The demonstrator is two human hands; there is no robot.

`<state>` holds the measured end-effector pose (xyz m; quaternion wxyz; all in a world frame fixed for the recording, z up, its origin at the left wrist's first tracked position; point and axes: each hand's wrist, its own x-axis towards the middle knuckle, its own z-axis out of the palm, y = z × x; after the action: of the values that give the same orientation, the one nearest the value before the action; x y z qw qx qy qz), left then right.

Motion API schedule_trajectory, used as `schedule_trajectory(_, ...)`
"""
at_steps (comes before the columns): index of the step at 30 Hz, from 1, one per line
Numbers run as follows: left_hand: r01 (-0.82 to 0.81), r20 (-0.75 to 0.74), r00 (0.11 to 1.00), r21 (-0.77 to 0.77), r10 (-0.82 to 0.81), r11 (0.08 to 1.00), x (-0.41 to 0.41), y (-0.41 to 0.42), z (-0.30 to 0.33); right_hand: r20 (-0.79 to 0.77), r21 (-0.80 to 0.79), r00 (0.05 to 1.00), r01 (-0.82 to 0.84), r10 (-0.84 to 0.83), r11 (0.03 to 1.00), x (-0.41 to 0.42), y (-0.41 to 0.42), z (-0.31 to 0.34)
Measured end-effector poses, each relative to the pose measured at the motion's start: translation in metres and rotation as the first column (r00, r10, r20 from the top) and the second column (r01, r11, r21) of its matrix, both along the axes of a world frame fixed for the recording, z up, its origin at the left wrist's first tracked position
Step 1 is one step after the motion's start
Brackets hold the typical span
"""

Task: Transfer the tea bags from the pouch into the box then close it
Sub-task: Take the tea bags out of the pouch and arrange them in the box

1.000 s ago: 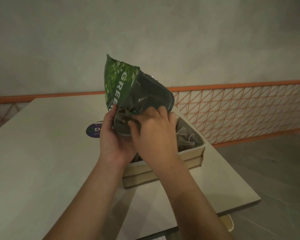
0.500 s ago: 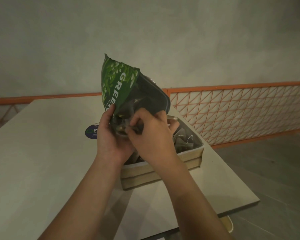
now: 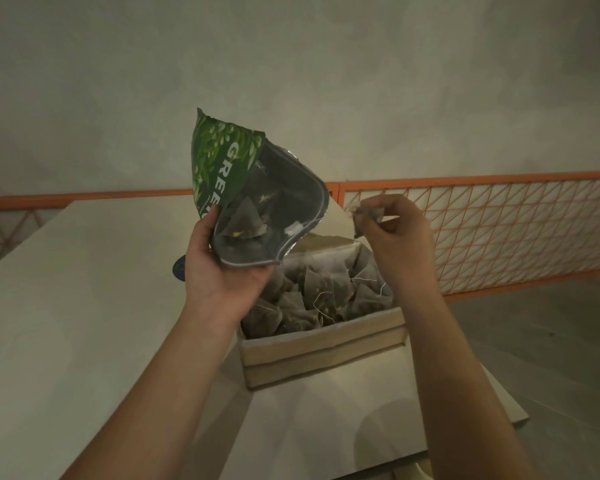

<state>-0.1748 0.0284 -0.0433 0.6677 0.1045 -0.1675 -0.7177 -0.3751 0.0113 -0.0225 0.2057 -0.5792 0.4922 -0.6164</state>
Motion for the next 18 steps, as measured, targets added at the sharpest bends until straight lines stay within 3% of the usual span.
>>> schedule_trajectory(2, 0.007, -0.007, 1.0, 0.001, -0.007, 1.0, -0.001, 0.0, -0.001, -0.024, 0.013, 0.999, 0.048, -0.047, 0.999, -0.004, -0.012, -0.006)
schedule_trajectory(8, 0.006, -0.008, 1.0, 0.011, -0.006, 1.0, -0.001, -0.001, -0.003, -0.316, 0.051, 0.934, 0.195, -0.17, 0.979, -0.009, -0.034, -0.024)
schedule_trajectory(12, -0.002, 0.009, 1.0, 0.01, 0.002, 1.0, 0.0, -0.003, -0.004, -0.483, 0.177, 0.874, 0.165, -0.06, 0.97, -0.008, -0.034, -0.031)
schedule_trajectory(18, 0.014, 0.012, 1.0, 0.016, -0.014, 1.0, 0.0, -0.003, -0.006, -0.503, 0.191, 0.864, 0.098, 0.012, 0.977, -0.004, -0.022, -0.03)
